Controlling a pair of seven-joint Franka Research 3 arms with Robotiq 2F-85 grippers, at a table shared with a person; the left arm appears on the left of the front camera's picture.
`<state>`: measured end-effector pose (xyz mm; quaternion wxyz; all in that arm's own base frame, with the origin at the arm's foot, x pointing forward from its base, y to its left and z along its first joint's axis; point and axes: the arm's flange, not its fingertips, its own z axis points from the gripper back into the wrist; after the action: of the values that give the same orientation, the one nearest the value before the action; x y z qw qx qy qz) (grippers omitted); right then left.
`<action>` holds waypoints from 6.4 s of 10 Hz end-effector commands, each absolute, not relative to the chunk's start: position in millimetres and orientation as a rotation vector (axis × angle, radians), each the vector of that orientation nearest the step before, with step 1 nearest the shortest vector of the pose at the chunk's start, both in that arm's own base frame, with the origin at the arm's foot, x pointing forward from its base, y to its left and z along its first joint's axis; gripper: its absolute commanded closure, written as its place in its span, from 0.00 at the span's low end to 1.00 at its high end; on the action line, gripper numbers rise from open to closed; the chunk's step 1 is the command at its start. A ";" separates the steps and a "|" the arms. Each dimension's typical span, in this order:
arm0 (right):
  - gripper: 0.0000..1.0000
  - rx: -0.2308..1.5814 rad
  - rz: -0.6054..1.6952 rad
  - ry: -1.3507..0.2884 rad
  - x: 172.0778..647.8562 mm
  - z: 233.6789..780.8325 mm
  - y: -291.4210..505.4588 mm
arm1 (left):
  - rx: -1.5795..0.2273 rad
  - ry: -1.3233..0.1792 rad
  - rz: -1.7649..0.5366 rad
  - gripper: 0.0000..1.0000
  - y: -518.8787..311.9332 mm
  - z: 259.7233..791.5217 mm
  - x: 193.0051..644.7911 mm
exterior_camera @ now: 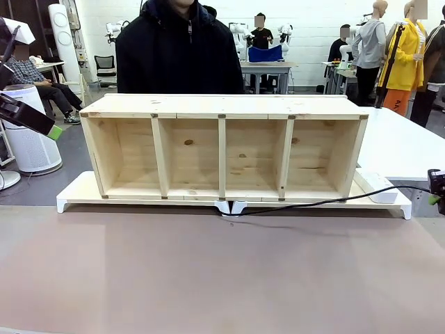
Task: Perform cable management.
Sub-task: Pull the grasped Power Cable to the location of the Power Strip, then release the Power Cable when the human grasps it.
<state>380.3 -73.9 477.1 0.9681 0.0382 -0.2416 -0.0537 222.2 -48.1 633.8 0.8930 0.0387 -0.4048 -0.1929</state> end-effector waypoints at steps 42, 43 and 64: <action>0.84 0.094 -0.022 -0.663 552.1 502.7 -75.1 | 0.082 -0.849 -0.399 0.00 -48.6 634.5 224.5; 0.84 0.094 -0.022 -0.663 552.1 502.7 -75.1 | 0.082 -0.849 -0.399 0.00 -48.6 634.5 224.5; 0.00 0.098 -0.018 -0.657 552.3 502.6 -71.2 | 0.082 -0.849 -0.399 0.00 -48.6 634.5 224.5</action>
<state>552.7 -68.1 502.2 0.9454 0.0483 -0.3222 -0.0051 222.2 -48.1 633.8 0.8930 0.0387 -0.4048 -0.1929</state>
